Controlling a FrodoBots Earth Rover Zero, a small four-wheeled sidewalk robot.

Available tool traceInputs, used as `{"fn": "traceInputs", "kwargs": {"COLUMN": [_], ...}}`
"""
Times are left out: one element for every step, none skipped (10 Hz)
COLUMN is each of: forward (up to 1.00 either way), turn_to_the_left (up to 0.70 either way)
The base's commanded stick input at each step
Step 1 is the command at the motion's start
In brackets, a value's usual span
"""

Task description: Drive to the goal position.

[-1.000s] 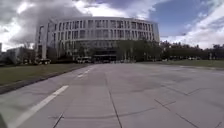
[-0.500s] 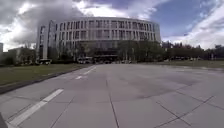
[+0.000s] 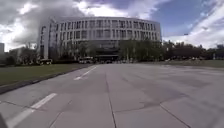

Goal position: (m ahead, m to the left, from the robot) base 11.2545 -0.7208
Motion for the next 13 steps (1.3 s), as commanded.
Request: {"fn": "traceInputs", "kwargs": {"forward": [0.7,0.7,0.7,0.7,0.7,0.7,0.7,0.7,0.7,0.7,0.7,0.7,0.7], "turn_to_the_left": [0.01,0.01,0.01,0.01,0.01,0.01,0.01,0.01,0.01,0.01,0.01,0.01,0.01]}}
